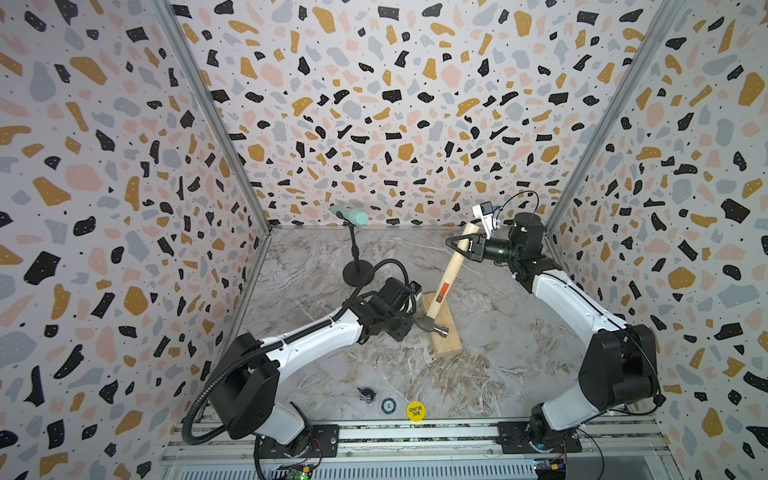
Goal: Use a claw hammer to pull out a nail
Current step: Pick up the nail with the hammer.
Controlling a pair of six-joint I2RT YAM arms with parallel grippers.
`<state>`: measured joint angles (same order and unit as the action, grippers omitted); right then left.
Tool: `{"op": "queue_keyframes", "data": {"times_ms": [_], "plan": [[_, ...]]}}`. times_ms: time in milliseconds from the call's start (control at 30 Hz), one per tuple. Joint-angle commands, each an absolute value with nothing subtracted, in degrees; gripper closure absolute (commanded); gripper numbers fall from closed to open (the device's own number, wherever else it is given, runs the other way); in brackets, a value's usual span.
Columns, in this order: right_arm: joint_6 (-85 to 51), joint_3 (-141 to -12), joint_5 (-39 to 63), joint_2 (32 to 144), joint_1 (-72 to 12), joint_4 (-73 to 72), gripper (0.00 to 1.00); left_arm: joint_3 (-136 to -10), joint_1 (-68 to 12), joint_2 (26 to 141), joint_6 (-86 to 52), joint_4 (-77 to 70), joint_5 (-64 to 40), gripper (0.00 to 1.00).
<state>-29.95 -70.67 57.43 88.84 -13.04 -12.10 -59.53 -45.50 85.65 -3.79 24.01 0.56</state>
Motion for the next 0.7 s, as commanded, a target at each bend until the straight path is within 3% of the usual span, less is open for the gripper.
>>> {"op": "queue_keyframes", "data": {"times_ms": [0,667], "plan": [[-33.66,-74.91,59.94,86.67,-13.36,-14.59,1.0,-60.38,-45.79,85.52,-3.25,24.06,0.57,0.76],[-33.71,-74.59,59.77,86.51,-13.88,-14.77,1.0,-60.37,-45.96,85.4,-3.17,24.17,0.62,0.86]]}}
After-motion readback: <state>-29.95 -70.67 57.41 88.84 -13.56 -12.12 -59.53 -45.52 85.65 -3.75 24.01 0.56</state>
